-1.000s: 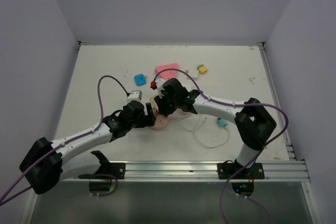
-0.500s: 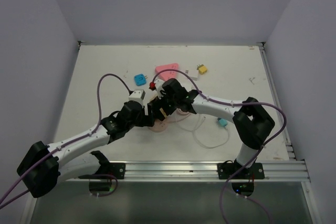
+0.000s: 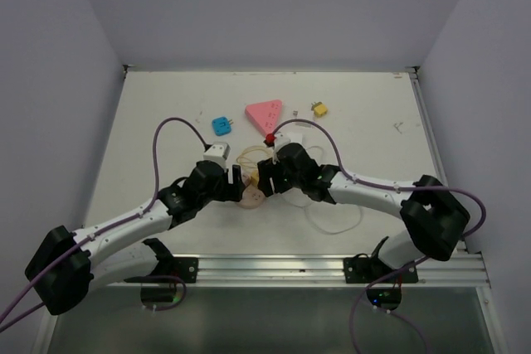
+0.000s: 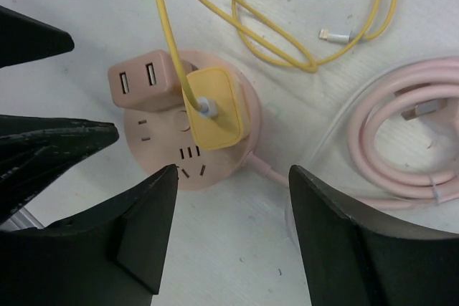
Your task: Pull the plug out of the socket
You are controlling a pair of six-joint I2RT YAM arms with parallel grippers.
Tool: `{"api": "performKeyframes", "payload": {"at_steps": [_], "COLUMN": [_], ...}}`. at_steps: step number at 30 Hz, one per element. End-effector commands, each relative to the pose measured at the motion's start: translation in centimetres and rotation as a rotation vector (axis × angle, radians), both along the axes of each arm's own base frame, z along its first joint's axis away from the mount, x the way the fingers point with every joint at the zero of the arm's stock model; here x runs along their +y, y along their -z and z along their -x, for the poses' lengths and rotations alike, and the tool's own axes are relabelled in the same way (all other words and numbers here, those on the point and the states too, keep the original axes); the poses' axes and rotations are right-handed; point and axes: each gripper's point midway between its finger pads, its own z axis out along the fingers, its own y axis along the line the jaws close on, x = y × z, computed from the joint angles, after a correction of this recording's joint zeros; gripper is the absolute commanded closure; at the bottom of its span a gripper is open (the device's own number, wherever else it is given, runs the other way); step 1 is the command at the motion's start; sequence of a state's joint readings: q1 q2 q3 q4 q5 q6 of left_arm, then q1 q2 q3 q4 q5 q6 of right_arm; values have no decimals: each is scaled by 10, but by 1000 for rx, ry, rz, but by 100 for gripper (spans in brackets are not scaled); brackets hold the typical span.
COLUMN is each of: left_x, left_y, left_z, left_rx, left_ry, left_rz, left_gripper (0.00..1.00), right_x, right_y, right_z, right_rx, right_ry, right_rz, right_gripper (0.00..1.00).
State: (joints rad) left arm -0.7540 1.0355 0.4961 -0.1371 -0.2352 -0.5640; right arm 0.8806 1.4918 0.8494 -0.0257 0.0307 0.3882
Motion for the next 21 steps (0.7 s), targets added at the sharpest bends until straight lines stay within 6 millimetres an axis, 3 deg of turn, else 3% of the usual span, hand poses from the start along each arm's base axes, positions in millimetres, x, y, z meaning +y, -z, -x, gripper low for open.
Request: {"api": "performKeyframes", "payload": {"at_steps": [1,10,16,21], "left_x": [-5,-10,-13,-21], "left_y": [-11,-7,5,2], "left_z": [-9,-17,-19,-27], "left_rx": [-62,-80,-55,-80], "left_ry": [17,46,66,77], "left_rz": [13,-24,-58,-52], "left_gripper": [20,26,28,29], "right_x": [17,20,16,10], "right_y": [4,36,62,85], "right_z": [-3,-5,0,7], "right_rx": [9,42,88,149], "right_ry": [54,96,89,101], "right_rz": [-88,-88,-35,23], "right_gripper": [35,38,46,64]}}
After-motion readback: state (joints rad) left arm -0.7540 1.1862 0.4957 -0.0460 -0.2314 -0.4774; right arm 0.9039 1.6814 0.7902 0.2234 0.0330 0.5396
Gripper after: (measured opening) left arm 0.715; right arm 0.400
